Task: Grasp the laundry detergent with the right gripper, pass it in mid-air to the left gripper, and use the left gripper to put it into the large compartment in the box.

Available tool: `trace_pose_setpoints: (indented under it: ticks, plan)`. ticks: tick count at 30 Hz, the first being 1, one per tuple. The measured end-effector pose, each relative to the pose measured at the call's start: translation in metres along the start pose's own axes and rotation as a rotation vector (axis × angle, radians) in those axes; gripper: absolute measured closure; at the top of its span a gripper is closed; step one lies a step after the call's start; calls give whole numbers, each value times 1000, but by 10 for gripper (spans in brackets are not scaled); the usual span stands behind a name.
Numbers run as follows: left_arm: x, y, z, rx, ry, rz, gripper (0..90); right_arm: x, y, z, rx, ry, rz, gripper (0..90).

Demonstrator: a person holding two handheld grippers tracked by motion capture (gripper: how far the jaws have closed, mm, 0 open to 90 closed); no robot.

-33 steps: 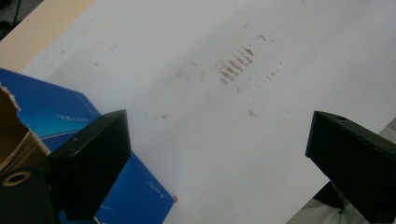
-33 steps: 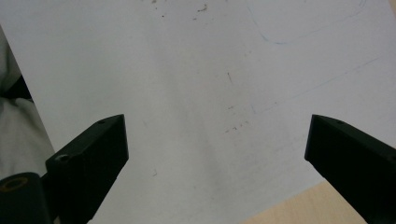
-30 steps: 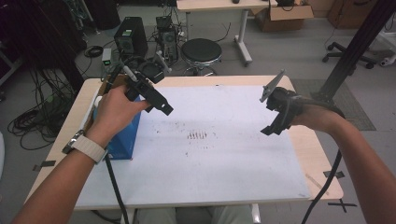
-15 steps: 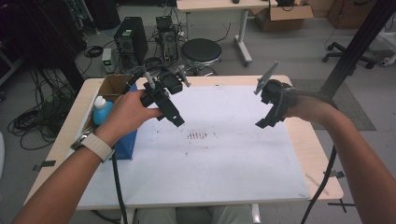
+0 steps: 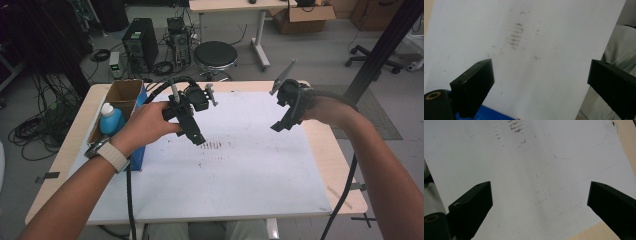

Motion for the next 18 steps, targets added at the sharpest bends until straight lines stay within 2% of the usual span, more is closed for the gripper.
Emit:
trace_pose_setpoints:
  ticks: [7, 18]
  plan:
    - [7, 4, 3, -4, -53, 20, 75, 6, 1, 5, 3, 4, -5, 58]
    - [18, 8, 6, -4, -103, 26, 75, 10, 6, 8, -7, 5, -11, 58]
Point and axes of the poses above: each handheld gripper's, and its own axes: y roughly backward along the jaws, x roughly out of its top, z roughly to its right, the point moved 5 cm from there along -y, roughly forward along the jaws, and after that the axes turned 12 degrees about x, right-handed, at the moved point
